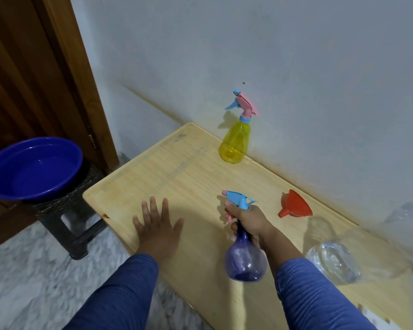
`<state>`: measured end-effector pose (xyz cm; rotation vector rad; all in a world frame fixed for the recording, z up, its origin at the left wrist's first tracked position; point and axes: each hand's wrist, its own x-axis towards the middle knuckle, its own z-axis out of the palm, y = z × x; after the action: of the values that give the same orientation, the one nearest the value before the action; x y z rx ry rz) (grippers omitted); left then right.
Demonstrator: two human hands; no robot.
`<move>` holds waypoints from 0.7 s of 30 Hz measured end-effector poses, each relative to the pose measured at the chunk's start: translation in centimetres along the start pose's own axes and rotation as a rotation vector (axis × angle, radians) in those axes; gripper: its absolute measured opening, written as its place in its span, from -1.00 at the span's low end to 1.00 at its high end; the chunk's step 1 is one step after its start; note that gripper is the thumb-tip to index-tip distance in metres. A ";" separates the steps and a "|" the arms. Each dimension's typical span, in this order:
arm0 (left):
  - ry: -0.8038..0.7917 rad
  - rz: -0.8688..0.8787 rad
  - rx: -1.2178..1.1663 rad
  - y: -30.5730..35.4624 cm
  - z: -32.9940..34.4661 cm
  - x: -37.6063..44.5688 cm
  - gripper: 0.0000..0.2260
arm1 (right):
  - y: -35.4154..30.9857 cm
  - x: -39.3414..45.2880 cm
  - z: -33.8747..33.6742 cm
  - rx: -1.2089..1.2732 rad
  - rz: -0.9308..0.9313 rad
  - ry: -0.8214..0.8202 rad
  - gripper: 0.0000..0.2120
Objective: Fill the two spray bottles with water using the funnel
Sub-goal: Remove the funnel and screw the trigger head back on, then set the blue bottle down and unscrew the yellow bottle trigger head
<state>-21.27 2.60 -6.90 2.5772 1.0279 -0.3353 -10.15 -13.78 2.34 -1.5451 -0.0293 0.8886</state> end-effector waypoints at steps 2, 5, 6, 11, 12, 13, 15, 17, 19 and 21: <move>0.003 0.001 0.007 0.0 0.0 0.0 -0.36 | 0.1 0.0 0.0 -0.015 0.002 0.004 -0.77; 0.010 0.002 0.017 0.0 -0.1 -0.2 -0.36 | 0.0 -0.3 0.0 -0.020 -0.008 0.034 -0.82; 0.015 0.004 0.019 0.0 -0.1 -0.2 -0.36 | -0.1 -0.5 0.0 -0.022 -0.018 0.034 -0.84; 0.019 0.008 0.014 0.0 -0.1 -0.2 -0.36 | 0.1 -0.7 0.2 -0.104 -0.074 0.008 -0.78; 0.018 0.009 0.010 0.0 -0.1 -0.2 -0.36 | 0.1 -0.7 0.2 -0.123 -0.087 0.014 -0.78; 0.018 0.012 0.006 -0.1 -0.1 -0.2 -0.36 | 0.0 -0.8 0.3 -0.121 -0.100 0.029 -0.80; 0.014 0.013 0.003 -0.1 0.0 -0.1 -0.36 | -0.1 -0.8 0.3 -0.022 -0.106 0.099 -0.79; 0.003 0.008 0.014 -0.2 0.0 -0.2 -0.35 | -0.5 -0.9 0.2 0.110 -0.124 0.152 -0.77; 0.007 -0.004 -0.001 0.0 0.0 -0.2 -0.35 | -1.1 -1.3 0.2 0.148 -0.200 0.197 -0.82; 0.061 -0.014 -0.034 0.5 0.0 -0.1 -0.34 | -1.8 -1.7 -0.1 0.127 -0.299 0.229 -0.79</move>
<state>-20.95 2.18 -6.76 2.5660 1.0635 -0.2419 -10.52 -14.34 4.72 -1.4680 -0.0366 0.4664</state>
